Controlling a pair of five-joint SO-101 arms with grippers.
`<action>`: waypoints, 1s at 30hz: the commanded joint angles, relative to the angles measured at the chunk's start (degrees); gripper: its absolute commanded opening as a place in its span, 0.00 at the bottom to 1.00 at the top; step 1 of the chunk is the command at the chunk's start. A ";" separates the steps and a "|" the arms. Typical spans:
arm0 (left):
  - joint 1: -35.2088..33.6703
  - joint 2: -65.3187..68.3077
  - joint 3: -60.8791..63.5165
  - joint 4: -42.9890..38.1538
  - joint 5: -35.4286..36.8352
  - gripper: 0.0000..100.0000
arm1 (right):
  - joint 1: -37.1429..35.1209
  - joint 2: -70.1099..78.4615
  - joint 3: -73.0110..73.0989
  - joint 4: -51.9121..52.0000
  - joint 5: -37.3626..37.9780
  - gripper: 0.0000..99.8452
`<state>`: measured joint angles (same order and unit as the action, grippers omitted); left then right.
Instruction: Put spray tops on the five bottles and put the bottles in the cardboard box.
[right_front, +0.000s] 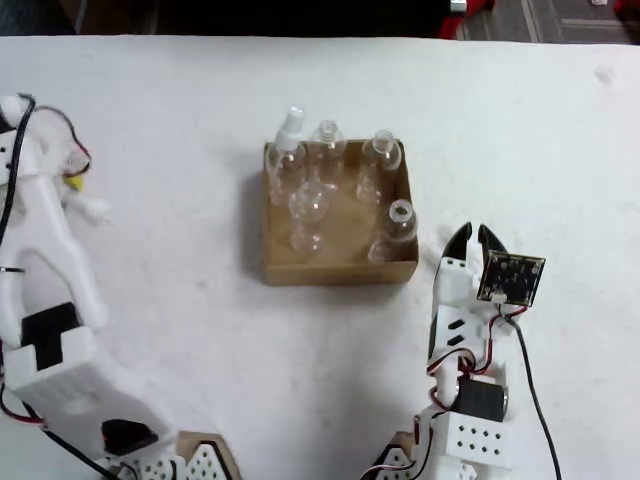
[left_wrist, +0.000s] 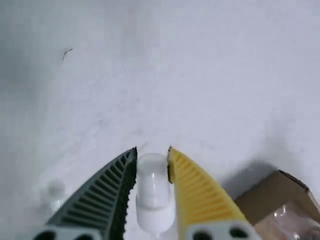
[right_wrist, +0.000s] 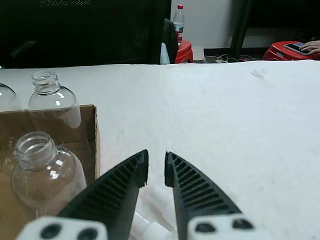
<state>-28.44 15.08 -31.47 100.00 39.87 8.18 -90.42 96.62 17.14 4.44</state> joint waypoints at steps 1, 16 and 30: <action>5.49 -1.10 -15.30 2.29 -9.76 0.02 | -0.40 -0.31 0.53 -0.84 0.09 0.05; 34.95 -19.30 -36.04 -5.71 -20.13 0.02 | -0.13 -0.57 0.53 -1.19 0.09 0.05; 49.98 -17.45 -31.65 -6.77 -26.29 0.02 | -0.04 -0.57 0.53 -1.27 0.09 0.05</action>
<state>16.48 -2.51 -65.23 91.03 16.13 8.18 -90.42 96.62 17.14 4.44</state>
